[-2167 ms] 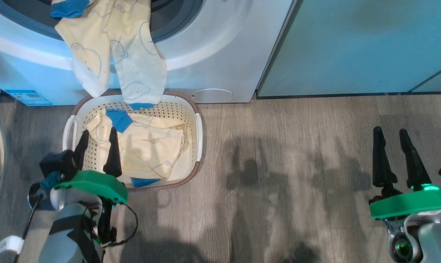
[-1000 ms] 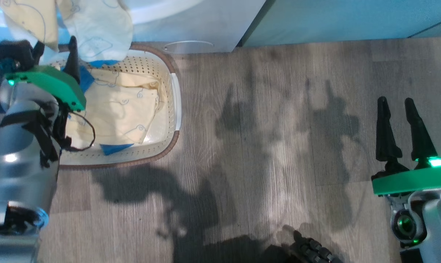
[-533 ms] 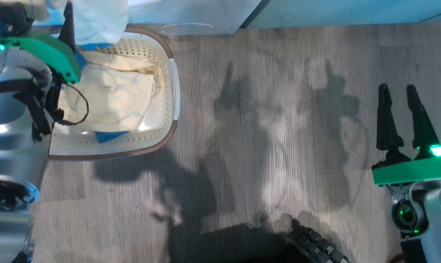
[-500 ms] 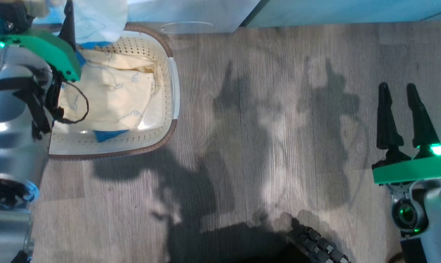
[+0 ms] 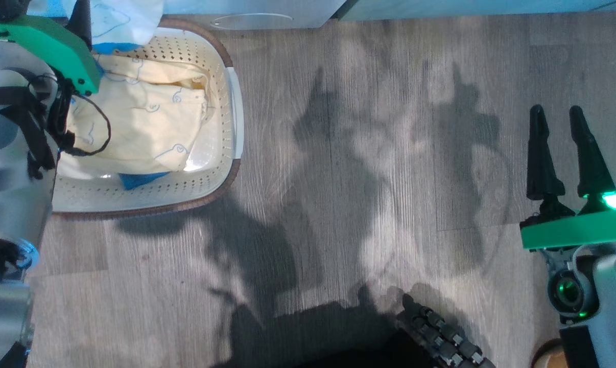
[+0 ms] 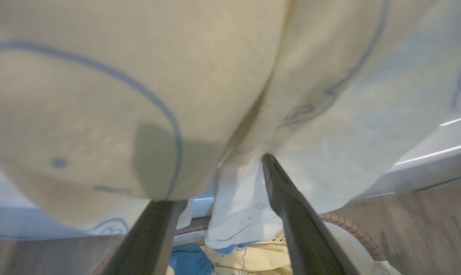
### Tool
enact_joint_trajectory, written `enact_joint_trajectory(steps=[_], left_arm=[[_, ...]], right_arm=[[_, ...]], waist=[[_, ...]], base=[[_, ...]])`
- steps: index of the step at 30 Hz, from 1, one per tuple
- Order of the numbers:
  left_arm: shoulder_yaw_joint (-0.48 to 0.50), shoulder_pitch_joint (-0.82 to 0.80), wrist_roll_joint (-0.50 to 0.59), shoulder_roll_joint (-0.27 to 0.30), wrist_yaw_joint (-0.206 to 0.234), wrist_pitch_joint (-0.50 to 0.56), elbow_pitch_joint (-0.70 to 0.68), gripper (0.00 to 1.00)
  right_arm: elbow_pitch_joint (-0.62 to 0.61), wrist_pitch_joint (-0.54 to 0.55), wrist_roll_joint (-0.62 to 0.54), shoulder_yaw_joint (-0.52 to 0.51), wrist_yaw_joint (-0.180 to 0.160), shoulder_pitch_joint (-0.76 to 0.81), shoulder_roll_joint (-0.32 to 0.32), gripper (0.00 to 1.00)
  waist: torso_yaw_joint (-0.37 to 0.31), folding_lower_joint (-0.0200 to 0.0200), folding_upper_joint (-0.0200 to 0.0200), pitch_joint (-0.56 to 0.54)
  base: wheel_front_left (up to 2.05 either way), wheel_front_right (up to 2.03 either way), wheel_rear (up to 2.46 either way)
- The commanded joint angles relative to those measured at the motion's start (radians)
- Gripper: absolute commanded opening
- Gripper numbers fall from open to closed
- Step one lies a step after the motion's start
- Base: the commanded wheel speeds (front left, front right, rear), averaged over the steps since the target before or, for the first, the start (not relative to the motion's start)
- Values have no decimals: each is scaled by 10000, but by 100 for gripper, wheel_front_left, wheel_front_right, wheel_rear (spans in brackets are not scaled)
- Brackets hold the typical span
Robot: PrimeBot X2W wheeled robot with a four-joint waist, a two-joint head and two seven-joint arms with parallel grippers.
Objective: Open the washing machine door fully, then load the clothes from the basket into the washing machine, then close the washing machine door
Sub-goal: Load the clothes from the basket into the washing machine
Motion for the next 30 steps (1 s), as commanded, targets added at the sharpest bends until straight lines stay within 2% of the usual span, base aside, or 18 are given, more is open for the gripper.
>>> enact_joint_trajectory(steps=[1, 3, 4, 8, 9, 10, 11, 20, 30], left_arm=[[121, -193, -57, 531, -7, -53, -304, 91], [111, -199, -71, 524, -7, -53, -311, 71], [104, -201, -80, 512, -7, -53, -321, 54], [72, -185, -144, 509, -7, -53, -392, 30], [68, -175, -161, 513, -7, -53, -404, 22], [60, -167, -185, 520, -7, -53, -413, 7], [47, -148, -204, 515, -7, -53, -424, 0], [8, 514, -484, 387, -7, -53, -877, 0], [-189, 1713, -811, 465, -7, -53, -2361, 0]], right_arm=[[-234, -67, -20, 129, 2, 49, -113, 100], [-225, -67, -27, 128, 2, 50, -101, 100], [-217, -67, -29, 131, 2, 51, -98, 100], [-188, -67, -35, 137, 2, 50, -104, 100], [-183, -67, -37, 138, 2, 54, -112, 100], [-179, -67, -40, 138, 2, 58, -118, 100], [-174, -67, -44, 137, 2, 66, -123, 100], [-107, -67, -59, 140, 2, 251, -149, 100], [-7, -67, -51, 162, 2, 548, -126, 100]], waist=[[0, 0, 0, 1], [7, 0, 0, -2], [13, 0, 0, -7], [29, 0, 0, -56], [31, 0, 0, -75], [32, 0, 0, -94], [37, 0, 0, -122], [123, 0, 0, -667], [275, 0, 0, -1518]], base=[[0, 0, 0], [0, 0, 0], [0, 0, 0], [0, 0, 0], [0, 0, 0], [0, 0, 0], [0, 0, 0], [0, 0, 0], [0, 0, 0]])
